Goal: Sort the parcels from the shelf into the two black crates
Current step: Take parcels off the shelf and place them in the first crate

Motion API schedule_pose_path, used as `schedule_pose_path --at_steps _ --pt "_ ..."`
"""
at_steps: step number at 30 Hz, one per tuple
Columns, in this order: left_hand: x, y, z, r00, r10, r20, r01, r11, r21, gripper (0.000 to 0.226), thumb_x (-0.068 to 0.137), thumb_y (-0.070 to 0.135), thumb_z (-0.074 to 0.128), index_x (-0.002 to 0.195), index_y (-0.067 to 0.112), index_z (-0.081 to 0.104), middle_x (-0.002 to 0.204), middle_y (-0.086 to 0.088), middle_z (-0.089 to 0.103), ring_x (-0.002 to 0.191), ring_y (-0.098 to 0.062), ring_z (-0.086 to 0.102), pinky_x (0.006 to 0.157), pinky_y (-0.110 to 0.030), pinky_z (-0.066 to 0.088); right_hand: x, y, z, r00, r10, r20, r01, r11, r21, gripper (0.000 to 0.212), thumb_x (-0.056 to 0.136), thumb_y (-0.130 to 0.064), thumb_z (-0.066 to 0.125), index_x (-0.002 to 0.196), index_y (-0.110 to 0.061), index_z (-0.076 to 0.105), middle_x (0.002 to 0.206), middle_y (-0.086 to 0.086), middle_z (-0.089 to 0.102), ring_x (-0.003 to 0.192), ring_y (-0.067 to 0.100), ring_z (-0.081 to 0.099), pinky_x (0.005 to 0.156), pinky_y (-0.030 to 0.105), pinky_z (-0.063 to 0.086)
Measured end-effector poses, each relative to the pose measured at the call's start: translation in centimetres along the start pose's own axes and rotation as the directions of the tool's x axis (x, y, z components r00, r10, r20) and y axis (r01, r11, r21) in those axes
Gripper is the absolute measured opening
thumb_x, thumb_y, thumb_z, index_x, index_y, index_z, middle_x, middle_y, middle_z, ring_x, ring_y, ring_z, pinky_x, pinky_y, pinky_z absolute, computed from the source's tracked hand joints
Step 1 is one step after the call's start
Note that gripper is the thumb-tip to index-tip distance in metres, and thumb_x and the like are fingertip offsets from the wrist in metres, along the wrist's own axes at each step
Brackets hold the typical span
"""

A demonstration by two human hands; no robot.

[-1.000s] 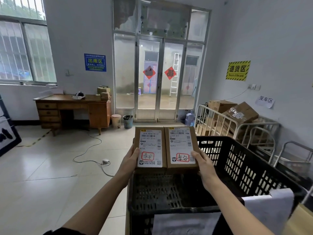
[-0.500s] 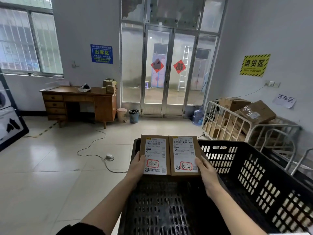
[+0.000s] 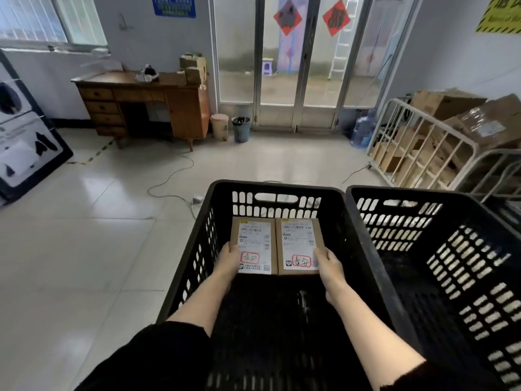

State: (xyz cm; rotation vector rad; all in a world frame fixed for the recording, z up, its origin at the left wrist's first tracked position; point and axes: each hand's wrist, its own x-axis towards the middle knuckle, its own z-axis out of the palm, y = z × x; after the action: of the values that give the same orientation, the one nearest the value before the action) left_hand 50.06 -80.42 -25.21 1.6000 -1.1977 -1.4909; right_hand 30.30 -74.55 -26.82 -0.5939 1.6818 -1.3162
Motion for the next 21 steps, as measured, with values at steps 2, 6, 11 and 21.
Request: schedule_pose_path --at_steps 2,6,11,21 --pt "1.4 -1.4 0.4 0.999 -0.024 -0.022 0.026 0.998 0.051 0.027 0.097 0.019 0.029 0.114 0.023 0.05 0.104 -0.006 0.065 0.097 -0.026 0.064 0.091 -0.041 0.052 1.2 1.4 0.5 0.999 0.043 -0.01 -0.043 0.999 0.004 0.041 0.097 -0.027 0.044 0.136 -0.013 0.043 0.113 0.012 0.064 0.09 0.018 0.062 0.064 0.024 0.049" --pt "3.3 -3.1 1.0 0.998 -0.052 -0.044 0.055 0.996 0.065 0.027 0.099 0.014 0.028 0.113 0.019 0.05 0.094 -0.004 0.065 0.081 -0.017 0.062 0.065 -0.026 0.05 3.0 3.8 1.5 0.994 0.106 -0.04 -0.105 0.994 0.027 0.044 0.096 -0.025 0.047 0.138 -0.014 0.042 0.114 0.013 0.064 0.087 0.019 0.063 0.064 0.025 0.049" --pt "4.9 -4.3 1.1 0.997 -0.06 -0.053 0.063 0.995 0.072 0.027 0.099 0.017 0.03 0.111 0.021 0.053 0.106 -0.002 0.062 0.089 -0.014 0.056 0.068 -0.022 0.043 4.8 6.0 2.4 0.989 0.144 -0.042 -0.143 0.99 0.019 0.045 0.094 -0.026 0.048 0.138 -0.014 0.043 0.108 0.01 0.066 0.089 0.019 0.063 0.069 0.028 0.05" --pt "6.7 -6.4 1.4 0.982 0.025 -0.19 0.042 0.94 0.338 0.042 0.099 0.024 0.031 0.138 0.009 0.038 0.136 -0.011 0.05 0.12 -0.026 0.051 0.099 -0.031 0.042 6.1 6.7 3.7 0.991 0.076 -0.108 -0.091 0.986 -0.141 0.047 0.095 -0.023 0.046 0.14 -0.013 0.04 0.126 0.012 0.058 0.106 0.023 0.06 0.085 0.033 0.049"
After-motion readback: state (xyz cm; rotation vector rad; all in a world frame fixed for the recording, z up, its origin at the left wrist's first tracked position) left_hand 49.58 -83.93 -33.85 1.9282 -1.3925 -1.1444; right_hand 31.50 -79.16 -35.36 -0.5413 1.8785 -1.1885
